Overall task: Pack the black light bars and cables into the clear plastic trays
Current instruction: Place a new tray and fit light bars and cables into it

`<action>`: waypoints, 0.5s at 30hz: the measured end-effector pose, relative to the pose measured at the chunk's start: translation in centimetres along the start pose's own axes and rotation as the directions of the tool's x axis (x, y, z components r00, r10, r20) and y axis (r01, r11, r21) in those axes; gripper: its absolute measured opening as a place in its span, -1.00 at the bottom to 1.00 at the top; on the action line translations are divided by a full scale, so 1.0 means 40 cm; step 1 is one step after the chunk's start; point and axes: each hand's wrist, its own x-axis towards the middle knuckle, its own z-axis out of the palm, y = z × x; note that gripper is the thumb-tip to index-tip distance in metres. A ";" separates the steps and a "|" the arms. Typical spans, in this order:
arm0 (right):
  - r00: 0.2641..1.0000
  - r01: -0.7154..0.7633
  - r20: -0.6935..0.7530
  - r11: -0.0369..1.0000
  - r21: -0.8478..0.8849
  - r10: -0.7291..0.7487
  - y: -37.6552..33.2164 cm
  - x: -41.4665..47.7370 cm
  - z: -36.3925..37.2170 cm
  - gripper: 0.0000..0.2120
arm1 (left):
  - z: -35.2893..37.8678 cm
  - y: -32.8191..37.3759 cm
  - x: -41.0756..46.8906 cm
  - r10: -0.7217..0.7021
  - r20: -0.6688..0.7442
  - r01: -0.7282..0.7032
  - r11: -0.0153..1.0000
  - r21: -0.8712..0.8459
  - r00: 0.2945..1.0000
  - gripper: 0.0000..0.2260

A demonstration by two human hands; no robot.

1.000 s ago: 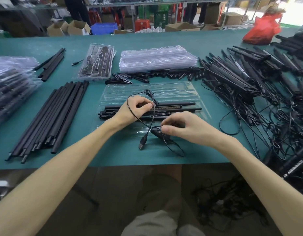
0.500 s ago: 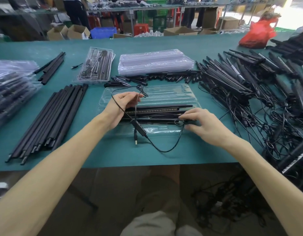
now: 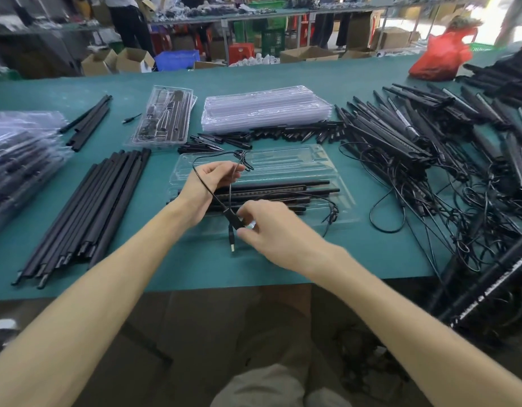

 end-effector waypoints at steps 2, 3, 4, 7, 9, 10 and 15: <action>0.999 -0.033 -0.012 0.999 -0.010 0.033 0.000 0.020 0.030 -0.74 | -0.002 -0.004 0.002 -0.003 -0.002 0.003 1.000 -0.023 1.000 -0.80; 0.999 -0.035 -0.030 0.999 0.003 0.035 0.003 0.027 0.038 -0.74 | -0.004 -0.005 0.003 -0.003 -0.005 0.003 0.999 -0.032 1.000 -0.80; 0.998 -0.037 -0.045 0.999 0.032 0.038 0.008 0.033 0.044 -0.75 | -0.006 -0.007 0.004 -0.001 -0.011 0.001 0.999 -0.037 1.000 -0.80; 0.992 -0.060 -0.099 0.978 0.202 0.081 0.028 0.041 0.038 -0.77 | -0.009 -0.010 0.008 -0.016 -0.053 0.013 0.998 -0.068 0.998 -0.79; 0.979 -0.053 -0.170 0.951 0.306 0.109 0.044 0.042 0.022 -0.75 | -0.010 -0.012 0.010 -0.045 -0.071 0.037 0.993 -0.112 0.996 -0.78; 0.971 -0.045 -0.207 0.946 0.321 0.116 0.051 0.042 0.014 -0.73 | -0.011 -0.012 0.011 -0.054 -0.070 0.044 0.989 -0.139 0.996 -0.77; 0.958 -0.068 -0.271 0.992 0.108 0.095 0.092 0.047 -0.004 -0.70 | -0.019 -0.013 0.006 -0.015 -0.028 0.010 0.982 -0.186 0.999 -0.77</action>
